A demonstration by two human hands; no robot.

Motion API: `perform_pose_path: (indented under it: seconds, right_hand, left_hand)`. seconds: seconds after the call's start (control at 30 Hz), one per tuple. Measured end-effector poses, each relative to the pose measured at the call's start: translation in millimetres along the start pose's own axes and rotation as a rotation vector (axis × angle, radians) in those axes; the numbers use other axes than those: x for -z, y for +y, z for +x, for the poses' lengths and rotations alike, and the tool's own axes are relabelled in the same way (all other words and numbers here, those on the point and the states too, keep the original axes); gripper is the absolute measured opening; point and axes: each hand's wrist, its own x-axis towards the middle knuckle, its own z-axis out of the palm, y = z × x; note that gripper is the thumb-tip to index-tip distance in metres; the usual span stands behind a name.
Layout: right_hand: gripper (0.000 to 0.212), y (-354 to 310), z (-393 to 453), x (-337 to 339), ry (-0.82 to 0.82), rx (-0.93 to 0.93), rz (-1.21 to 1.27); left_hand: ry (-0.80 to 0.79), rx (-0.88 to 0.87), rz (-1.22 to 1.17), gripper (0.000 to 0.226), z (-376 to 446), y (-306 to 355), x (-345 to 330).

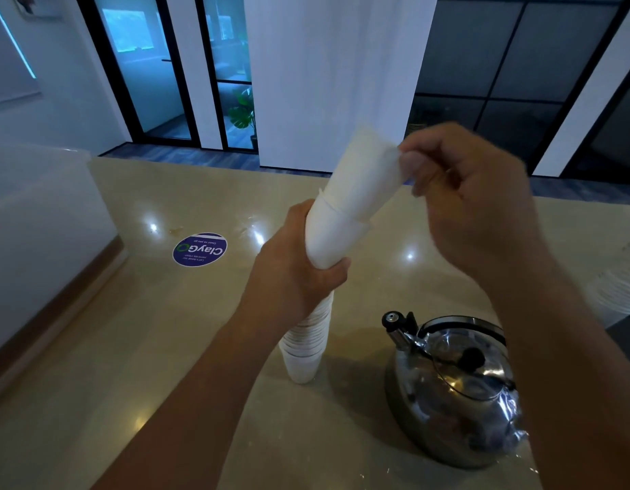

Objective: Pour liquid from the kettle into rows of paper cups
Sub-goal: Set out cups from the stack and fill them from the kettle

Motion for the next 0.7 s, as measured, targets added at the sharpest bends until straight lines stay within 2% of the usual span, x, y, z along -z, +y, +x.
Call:
perform_pose_path:
  seconds: [0.1, 0.43, 0.6, 0.7]
  right_hand:
    - [0.016, -1, 11, 12, 0.055, 0.011, -0.024]
    - [0.011, 20, -3, 5, 0.115, -0.121, 0.021]
    - [0.01, 21, -6, 5, 0.128, -0.154, 0.024]
    - [0.01, 21, -5, 8, 0.157, -0.158, 0.036]
  left_hand:
    - [0.0, 0.003, -0.054, 0.082, -2, -3, 3]
    - [0.059, 0.128, -0.408, 0.054, -25, -17, 2]
    - [0.138, 0.111, -0.513, 0.066, -30, -16, 0]
    - [0.113, 0.088, -0.504, 0.067, -26, -12, 3]
